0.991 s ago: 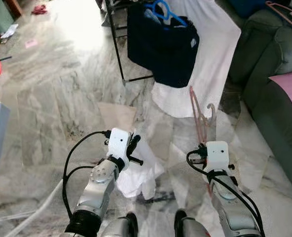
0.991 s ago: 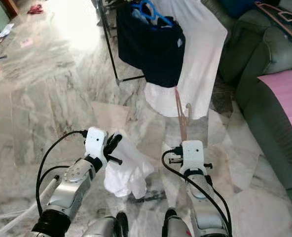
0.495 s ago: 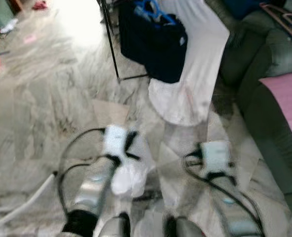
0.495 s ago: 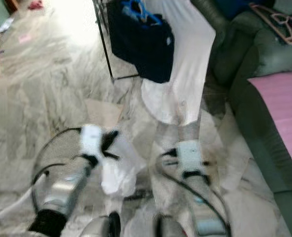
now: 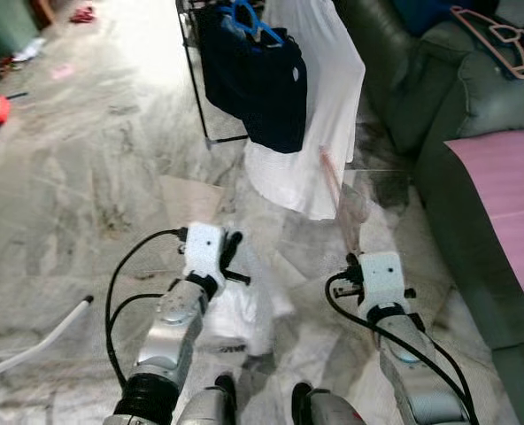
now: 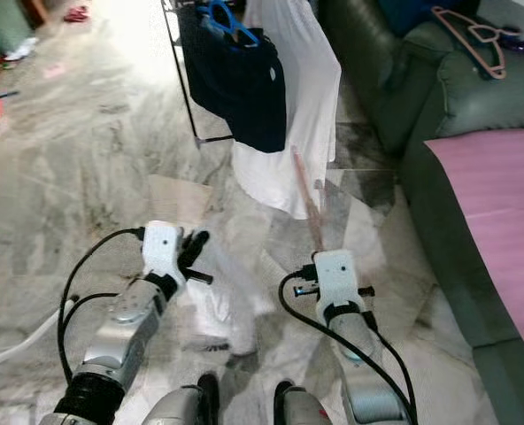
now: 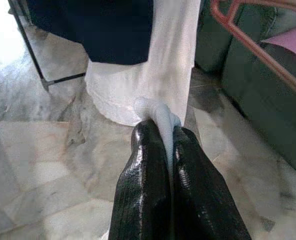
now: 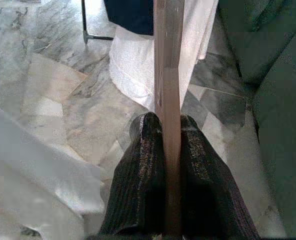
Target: Hang hanger
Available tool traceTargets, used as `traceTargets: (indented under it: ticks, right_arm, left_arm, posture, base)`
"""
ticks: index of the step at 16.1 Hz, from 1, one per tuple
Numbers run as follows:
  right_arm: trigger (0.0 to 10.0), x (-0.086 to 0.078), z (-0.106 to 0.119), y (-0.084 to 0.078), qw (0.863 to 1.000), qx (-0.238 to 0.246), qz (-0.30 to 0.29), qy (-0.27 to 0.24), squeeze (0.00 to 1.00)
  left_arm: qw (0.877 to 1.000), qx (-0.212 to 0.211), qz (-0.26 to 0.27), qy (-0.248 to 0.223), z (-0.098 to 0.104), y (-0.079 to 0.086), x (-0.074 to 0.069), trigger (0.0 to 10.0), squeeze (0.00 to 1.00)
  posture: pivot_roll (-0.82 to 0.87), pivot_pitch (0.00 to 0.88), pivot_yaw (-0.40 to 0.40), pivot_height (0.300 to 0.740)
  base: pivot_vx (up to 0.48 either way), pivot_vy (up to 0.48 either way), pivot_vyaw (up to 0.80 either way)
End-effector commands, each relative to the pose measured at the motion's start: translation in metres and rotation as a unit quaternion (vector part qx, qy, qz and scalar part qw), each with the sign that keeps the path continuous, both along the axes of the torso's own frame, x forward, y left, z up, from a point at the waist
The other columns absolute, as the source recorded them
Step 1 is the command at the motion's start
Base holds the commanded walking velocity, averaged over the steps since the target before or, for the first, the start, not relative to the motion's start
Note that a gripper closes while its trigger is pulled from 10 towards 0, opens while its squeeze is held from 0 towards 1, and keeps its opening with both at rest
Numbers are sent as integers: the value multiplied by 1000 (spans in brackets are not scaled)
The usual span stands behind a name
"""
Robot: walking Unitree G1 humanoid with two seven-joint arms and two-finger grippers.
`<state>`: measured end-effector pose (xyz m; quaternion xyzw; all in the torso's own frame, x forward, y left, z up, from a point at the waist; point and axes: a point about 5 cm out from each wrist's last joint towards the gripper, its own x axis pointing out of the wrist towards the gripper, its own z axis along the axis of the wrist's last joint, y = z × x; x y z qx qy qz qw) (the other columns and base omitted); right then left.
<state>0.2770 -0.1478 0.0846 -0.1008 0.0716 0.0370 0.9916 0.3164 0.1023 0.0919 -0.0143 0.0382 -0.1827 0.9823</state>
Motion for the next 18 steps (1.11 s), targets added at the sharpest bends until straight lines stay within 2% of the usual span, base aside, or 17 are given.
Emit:
traceTargets:
  ticks: [1, 11, 18]
  right_arm:
    - [10000, -1, 0, 4, 1000, 6, 6, 2, 0]
    - [10000, 1, 2, 9, 1000, 20, 5, 1, 0]
    - [10000, 2, 0, 11, 1000, 20, 7, 7, 0]
  left_arm:
    - [1000, 1, 3, 4, 0, 4, 2, 10000, 0]
    - [1000, 12, -8, 4, 1, 5, 5, 10000, 0]
    - [1000, 14, -11, 6, -1, 4, 4, 10000, 0]
  posture:
    - [-1, 260, 74, 740]
    - [-5, 259, 89, 740]
    - [-3, 260, 86, 740]
  base:
    - [0, 0, 0]
    - [0, 0, 0]
    - [0, 279, -551]
